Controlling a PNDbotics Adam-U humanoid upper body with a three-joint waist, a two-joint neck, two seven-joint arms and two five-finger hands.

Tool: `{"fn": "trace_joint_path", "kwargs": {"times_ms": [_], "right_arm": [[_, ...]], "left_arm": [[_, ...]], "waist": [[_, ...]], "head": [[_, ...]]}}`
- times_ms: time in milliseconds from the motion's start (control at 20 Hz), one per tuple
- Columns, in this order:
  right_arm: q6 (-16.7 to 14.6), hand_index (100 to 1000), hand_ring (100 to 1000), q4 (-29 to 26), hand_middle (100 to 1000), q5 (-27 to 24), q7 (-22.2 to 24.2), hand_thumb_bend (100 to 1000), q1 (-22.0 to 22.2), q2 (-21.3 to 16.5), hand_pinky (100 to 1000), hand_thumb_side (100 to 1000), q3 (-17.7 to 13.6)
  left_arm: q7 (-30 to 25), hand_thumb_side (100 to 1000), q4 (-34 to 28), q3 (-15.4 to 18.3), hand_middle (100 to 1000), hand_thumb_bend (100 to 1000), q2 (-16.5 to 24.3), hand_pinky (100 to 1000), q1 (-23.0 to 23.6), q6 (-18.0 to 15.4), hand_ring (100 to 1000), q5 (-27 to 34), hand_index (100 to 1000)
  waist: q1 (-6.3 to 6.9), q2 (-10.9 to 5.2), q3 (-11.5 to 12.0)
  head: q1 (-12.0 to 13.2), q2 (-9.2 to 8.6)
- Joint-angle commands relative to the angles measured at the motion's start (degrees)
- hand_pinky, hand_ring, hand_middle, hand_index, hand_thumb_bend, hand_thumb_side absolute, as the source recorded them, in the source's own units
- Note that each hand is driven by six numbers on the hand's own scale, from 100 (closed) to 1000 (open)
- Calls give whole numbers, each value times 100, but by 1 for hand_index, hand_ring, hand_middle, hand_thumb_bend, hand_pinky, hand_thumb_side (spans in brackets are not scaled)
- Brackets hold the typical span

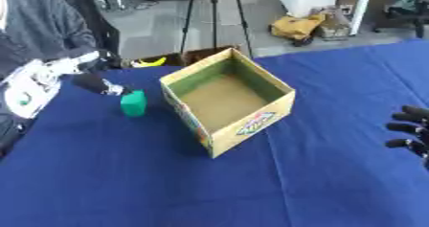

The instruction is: Pick up objects on the table and place them in the box.

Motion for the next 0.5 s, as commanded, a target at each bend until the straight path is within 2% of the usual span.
{"fn": "trace_joint_path", "kwargs": {"times_ms": [50, 200, 500], "right_arm": [[-6, 807, 735, -93, 705, 20, 18, 100, -106, -144, 574, 1000, -17], [-6, 807, 735, -96, 705, 24, 20, 100, -117, -145, 574, 1000, -20], [-3, 807, 734, -100, 705, 26, 25, 100, -130, -147, 574, 1000, -21]], "left_arm": [[193, 391, 260, 106, 812, 534, 69, 755, -163, -296, 813, -297, 888], [416, 386, 430, 128, 815, 520, -18, 757, -181, -497, 816, -560, 888], [605, 374, 499, 188, 815, 512, -170, 759, -229, -668, 818, -1117, 886]], "waist": [[-15, -48, -12], [-7, -7, -27], [9, 49, -68]], "head": [[-24, -85], [-29, -103], [-15, -144]]}}
